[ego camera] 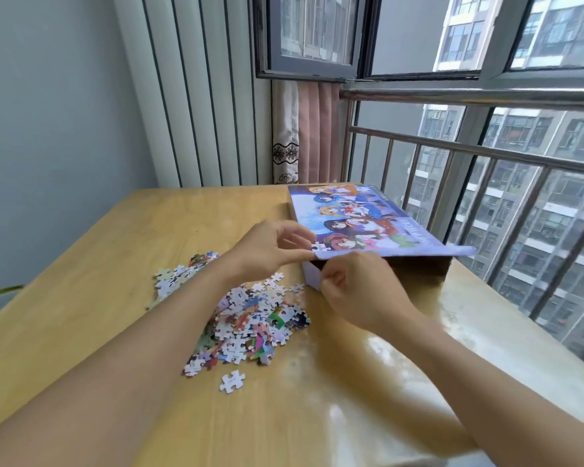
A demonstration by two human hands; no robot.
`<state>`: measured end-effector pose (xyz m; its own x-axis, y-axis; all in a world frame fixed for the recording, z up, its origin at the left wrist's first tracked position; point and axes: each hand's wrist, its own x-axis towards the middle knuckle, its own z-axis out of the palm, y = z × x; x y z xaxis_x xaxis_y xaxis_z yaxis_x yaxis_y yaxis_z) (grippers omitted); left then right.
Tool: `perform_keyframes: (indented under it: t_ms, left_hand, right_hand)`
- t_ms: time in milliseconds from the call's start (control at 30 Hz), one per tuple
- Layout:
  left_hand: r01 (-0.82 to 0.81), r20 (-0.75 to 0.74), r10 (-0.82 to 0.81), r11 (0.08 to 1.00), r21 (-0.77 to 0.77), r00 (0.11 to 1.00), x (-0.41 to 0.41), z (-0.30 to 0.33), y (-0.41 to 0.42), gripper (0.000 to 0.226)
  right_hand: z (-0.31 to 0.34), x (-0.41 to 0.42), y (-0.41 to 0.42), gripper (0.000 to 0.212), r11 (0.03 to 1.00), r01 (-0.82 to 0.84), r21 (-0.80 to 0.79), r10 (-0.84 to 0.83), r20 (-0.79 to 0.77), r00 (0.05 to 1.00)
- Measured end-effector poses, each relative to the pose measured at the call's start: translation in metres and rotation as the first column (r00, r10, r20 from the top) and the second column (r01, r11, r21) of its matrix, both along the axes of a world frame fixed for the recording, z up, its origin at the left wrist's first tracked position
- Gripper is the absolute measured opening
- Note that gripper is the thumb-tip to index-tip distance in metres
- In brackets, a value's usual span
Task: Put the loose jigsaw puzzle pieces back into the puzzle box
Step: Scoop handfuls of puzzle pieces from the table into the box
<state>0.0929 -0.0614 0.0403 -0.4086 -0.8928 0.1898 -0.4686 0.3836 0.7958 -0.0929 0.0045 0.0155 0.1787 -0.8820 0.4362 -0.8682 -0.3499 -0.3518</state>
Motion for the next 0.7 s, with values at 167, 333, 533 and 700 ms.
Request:
perform_keyframes:
  t_ms: [167,333,533,700]
  left_hand:
    - [-0.312,0.068,0.322,0.941,-0.132,0.944,0.070,-0.003,0.015,0.030]
    - [-0.526,0.373,0.582,0.813,-0.250,0.722,0.128,-0.039,0.030,0.077]
    - [-0.585,0.301,0.555,0.811,0.013,0.776,0.132,-0.072,0.028,0.078]
    - [-0.579,-0.149,0.589,0.808,0.108,0.794,0.113,-0.065,0.032,0.049]
  right_hand:
    - [-0.010,0.048,0.010,0.069,0.928,-0.148,0.342,0.191,-0.096,0.977]
    - [-0.026,0.075,-0.003,0.140,0.791,-0.133,0.597,0.203,-0.050,0.978]
    - [-0.012,0.112,-0.016,0.126,0.766,-0.287,0.576,0.240,0.159,0.958]
    - [-0.012,0.129,-0.035,0.136,0.777,-0.332,0.535,0.334,0.096,0.938]
